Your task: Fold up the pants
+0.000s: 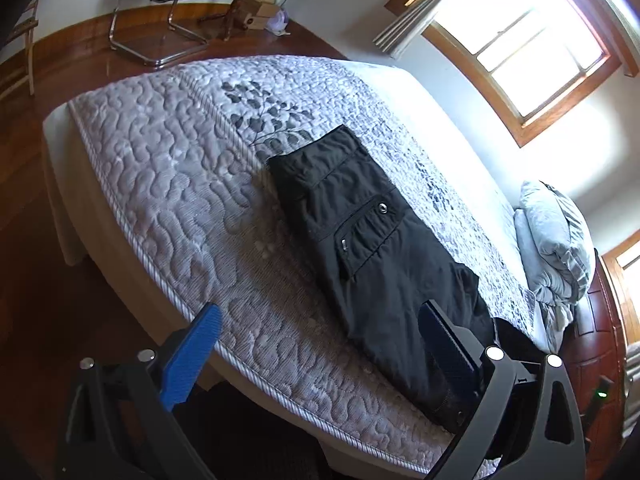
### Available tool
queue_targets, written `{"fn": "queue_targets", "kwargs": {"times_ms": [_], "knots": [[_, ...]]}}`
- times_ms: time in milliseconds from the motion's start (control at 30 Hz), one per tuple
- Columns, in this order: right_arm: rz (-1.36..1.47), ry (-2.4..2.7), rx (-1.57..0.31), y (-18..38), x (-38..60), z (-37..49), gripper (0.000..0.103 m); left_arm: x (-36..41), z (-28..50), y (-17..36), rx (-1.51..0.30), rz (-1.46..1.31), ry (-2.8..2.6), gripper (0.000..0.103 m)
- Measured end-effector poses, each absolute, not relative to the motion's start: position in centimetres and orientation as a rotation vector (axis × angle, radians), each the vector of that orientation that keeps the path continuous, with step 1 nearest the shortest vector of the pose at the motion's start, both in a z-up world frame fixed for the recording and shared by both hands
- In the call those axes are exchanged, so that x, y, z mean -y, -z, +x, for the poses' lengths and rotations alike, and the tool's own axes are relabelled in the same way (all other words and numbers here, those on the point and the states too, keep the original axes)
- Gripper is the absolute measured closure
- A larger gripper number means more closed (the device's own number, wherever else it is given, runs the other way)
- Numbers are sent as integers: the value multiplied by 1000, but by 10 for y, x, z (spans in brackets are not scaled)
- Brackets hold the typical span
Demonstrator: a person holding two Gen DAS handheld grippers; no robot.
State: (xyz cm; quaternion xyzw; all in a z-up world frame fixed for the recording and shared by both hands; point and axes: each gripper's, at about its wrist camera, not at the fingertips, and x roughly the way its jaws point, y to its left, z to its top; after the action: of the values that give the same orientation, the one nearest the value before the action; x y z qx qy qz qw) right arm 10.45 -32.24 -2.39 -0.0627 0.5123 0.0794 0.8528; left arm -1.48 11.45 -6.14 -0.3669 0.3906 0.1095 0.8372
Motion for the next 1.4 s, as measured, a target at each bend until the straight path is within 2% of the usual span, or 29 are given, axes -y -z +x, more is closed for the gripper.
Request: {"fn": "queue_targets", "kwargs": {"times_ms": [500, 833, 967, 1000, 1033, 1067, 1100, 1233, 1400], "knots": [[-371, -237, -1152, 82, 260, 89, 91, -116, -21, 71, -842, -816, -249, 4], [-401, -287, -1168, 100, 256, 80, 91, -101, -10, 71, -864, -788, -225, 4], [-322, -315, -1198, 104, 263, 88, 77, -95, -6, 71, -873, -795, -209, 4], [-299, -338, -1203, 102, 265, 88, 67, -94, -5, 71, -877, -792, -205, 4], [-267, -371, -1210, 99, 268, 86, 51, -93, -4, 70, -880, -786, -202, 4], [-236, -397, -1218, 96, 271, 85, 44, -92, -4, 69, -884, -779, -201, 4], [-199, -425, -1220, 91, 275, 83, 33, -91, -3, 69, -888, -773, -201, 4], [34, -537, -1196, 66, 313, 71, 30, -92, -1, 71, -901, -785, -202, 4], [296, -406, -1145, 47, 400, 70, 29, -91, 7, 77, -925, -782, -206, 4]]}}
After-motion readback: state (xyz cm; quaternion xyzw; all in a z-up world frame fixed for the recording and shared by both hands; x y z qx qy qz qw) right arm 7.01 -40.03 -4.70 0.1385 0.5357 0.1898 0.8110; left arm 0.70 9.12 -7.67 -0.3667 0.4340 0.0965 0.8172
